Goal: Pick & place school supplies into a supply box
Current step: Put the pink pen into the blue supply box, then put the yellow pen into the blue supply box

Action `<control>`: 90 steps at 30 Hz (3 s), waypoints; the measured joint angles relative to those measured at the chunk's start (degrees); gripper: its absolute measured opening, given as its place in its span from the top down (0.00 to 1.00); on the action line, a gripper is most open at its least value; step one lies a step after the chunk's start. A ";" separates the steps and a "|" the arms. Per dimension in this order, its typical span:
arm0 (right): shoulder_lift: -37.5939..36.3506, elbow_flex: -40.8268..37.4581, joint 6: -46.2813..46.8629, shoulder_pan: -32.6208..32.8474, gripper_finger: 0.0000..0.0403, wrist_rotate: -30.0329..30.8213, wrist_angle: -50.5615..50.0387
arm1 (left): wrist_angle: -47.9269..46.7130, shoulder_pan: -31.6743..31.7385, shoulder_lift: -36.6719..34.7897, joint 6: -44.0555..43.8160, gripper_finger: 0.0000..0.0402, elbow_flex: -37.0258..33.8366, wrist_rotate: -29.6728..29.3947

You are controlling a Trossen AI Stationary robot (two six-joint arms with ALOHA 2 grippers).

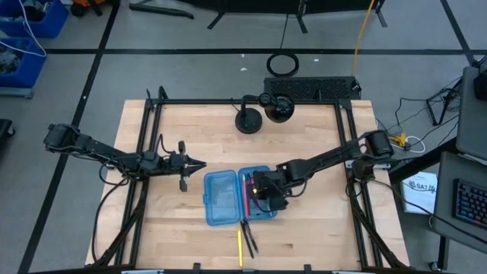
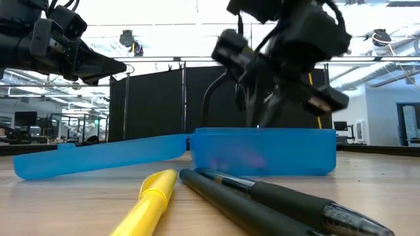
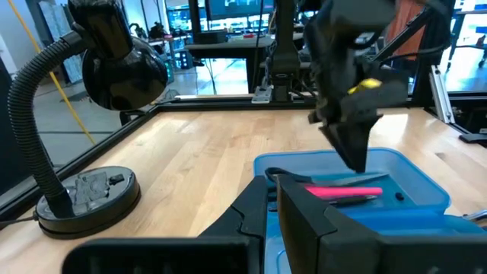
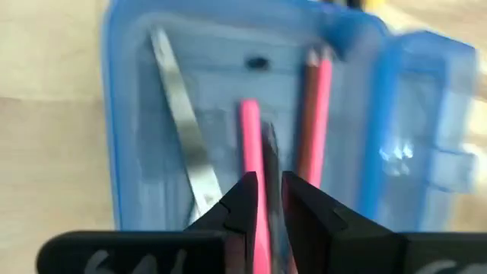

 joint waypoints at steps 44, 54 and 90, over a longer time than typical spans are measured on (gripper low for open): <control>-54.07 -53.46 84.08 4.20 1.00 32.62 58.45 | 0.35 -1.02 0.00 -25.62 0.91 0.00 0.62; -54.07 -53.72 80.33 4.20 1.00 32.57 57.62 | -25.44 -19.73 3.02 -31.57 0.91 20.91 -16.50; -57.52 -53.75 86.50 4.35 1.00 8.60 51.60 | -106.96 -27.26 85.89 -119.49 0.91 120.04 -0.53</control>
